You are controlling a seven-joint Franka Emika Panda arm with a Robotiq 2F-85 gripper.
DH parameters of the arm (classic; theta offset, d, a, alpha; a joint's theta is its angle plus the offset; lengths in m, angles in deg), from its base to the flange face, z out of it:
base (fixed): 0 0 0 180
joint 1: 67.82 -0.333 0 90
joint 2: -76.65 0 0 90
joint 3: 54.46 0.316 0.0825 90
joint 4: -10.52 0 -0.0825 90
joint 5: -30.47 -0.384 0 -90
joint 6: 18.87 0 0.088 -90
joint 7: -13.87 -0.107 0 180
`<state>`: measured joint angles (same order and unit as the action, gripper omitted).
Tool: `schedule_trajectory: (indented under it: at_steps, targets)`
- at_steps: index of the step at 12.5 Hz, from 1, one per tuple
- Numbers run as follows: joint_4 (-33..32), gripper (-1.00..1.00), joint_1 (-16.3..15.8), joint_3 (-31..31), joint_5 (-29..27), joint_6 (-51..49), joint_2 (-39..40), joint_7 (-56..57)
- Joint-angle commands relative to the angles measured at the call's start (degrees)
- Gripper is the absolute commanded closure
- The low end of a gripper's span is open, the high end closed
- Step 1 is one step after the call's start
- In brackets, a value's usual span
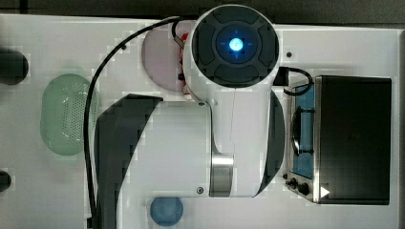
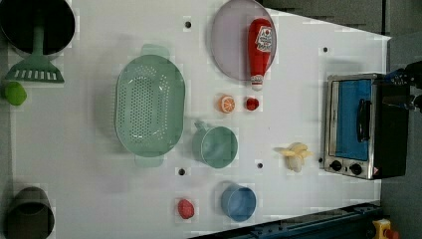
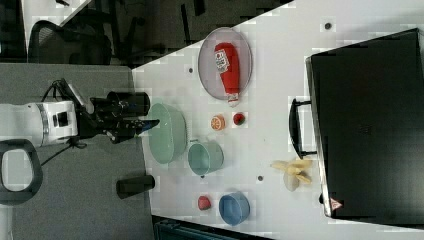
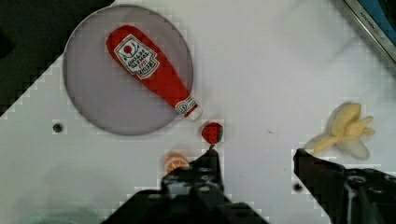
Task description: Pick ketchup from plate and place it on table.
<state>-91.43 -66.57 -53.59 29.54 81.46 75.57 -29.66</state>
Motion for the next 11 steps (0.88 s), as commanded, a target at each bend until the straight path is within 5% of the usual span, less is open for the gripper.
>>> schedule_trajectory:
  at_steps: [1,3,11]
  targets:
    - [-5.14,-0.58,5.97,0.90,-1.78,-11.28,-11.80,-2.45]
    - [-5.13,-0.99,5.81,1.20,-1.78,-11.10,-11.22,-2.05]
    - [-4.89,-1.00,4.88,5.12,-1.78,-1.63,0.07,-1.24]
